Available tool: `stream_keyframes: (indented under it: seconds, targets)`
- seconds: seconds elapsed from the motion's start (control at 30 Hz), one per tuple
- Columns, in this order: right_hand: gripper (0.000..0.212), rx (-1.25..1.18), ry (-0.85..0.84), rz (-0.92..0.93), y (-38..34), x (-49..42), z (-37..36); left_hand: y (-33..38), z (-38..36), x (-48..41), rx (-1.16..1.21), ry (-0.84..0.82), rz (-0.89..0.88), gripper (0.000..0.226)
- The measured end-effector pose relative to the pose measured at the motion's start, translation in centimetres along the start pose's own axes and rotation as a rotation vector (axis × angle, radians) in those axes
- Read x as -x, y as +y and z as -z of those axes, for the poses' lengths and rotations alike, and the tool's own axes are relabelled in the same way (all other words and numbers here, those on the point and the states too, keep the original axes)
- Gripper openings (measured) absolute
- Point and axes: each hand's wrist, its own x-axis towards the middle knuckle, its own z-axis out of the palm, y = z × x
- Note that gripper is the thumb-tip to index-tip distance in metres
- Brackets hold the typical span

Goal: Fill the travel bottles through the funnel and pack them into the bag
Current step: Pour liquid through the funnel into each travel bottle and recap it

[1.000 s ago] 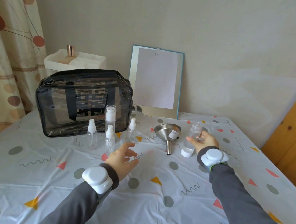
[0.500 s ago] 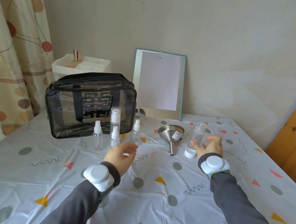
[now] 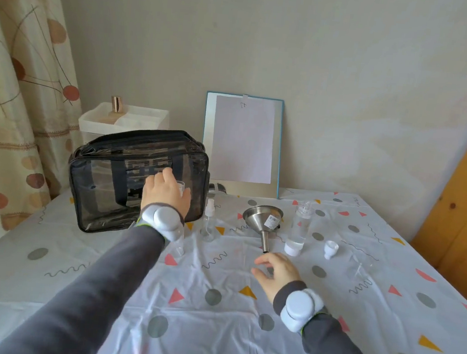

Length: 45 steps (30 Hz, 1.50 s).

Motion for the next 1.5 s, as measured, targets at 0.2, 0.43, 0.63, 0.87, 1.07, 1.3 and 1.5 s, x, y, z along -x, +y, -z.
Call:
stream_keyframes:
  seconds: [0.2,0.43,0.63,0.87,1.07,1.3,1.5]
  targets:
    - [0.017,0.028,-0.012,0.000,-0.1,-0.1,0.4,-0.1,-1.2,-2.1,-0.146,-0.177,0.148,0.049]
    - [0.015,0.014,-0.008,0.006,-0.5,-0.5,0.3,-0.9,-2.4,-2.8,0.009,-0.193,0.221,0.044]
    - [0.014,-0.014,0.021,0.046,-1.1,-0.8,0.4,-0.9,-0.9,-1.7,0.288,-0.032,-0.080,0.033]
    - [0.010,-0.195,0.057,0.044,-2.6,-1.1,1.2,1.7,4.6,1.6,0.716,0.108,-0.220,0.028]
    - [0.005,-0.573,0.107,0.138,-6.4,0.3,2.6,2.9,4.5,6.2,0.853,-0.132,-0.219,0.030]
    - [0.035,-0.452,-0.008,0.222,-7.2,1.8,2.3,2.9,1.7,9.5,0.931,-0.296,-0.163,0.029]
    - [0.035,-0.487,-0.007,0.133,-6.1,1.6,1.6,2.8,0.6,10.7,0.955,-0.409,-0.150,0.048]
